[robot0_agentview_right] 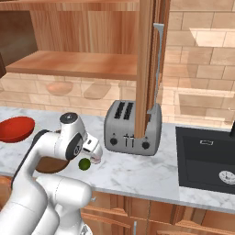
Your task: Open the cabinet. Place the bowl and condiment on the counter. Then place the lime and garlic on the cutting board.
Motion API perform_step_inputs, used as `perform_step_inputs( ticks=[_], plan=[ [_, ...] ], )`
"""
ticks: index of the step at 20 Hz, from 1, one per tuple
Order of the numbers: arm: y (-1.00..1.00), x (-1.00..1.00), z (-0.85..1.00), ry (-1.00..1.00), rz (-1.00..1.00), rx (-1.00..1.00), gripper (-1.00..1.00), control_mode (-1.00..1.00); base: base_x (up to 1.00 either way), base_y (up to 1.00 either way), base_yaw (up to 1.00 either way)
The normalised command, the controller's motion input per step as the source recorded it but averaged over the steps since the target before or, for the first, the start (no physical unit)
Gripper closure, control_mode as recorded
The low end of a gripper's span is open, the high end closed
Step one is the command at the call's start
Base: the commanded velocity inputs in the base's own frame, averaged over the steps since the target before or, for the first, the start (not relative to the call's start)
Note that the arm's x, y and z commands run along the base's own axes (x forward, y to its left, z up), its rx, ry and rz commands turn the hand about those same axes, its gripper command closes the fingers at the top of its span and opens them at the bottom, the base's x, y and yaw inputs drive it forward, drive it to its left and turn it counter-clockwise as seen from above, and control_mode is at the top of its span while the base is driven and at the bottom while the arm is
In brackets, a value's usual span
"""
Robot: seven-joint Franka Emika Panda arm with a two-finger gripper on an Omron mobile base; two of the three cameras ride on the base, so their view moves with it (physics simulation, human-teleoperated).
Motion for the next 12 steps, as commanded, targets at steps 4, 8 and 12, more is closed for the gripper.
perform_step_inputs(
  ticks=[4, 8, 12],
  plan=[
    [0.00, 0.17, -0.21, 0.03, -0.03, -0.02, -1.00, -1.00, 0.00, 0.00, 0.00],
    [0.00, 0.14, -0.26, 0.05, -0.04, -0.03, -1.00, -1.00, 0.00, 0.00, 0.00],
    [0.00, 0.14, -0.26, 0.04, -0.04, -0.04, -1.00, -1.00, 0.00, 0.00, 0.00]
  ],
)
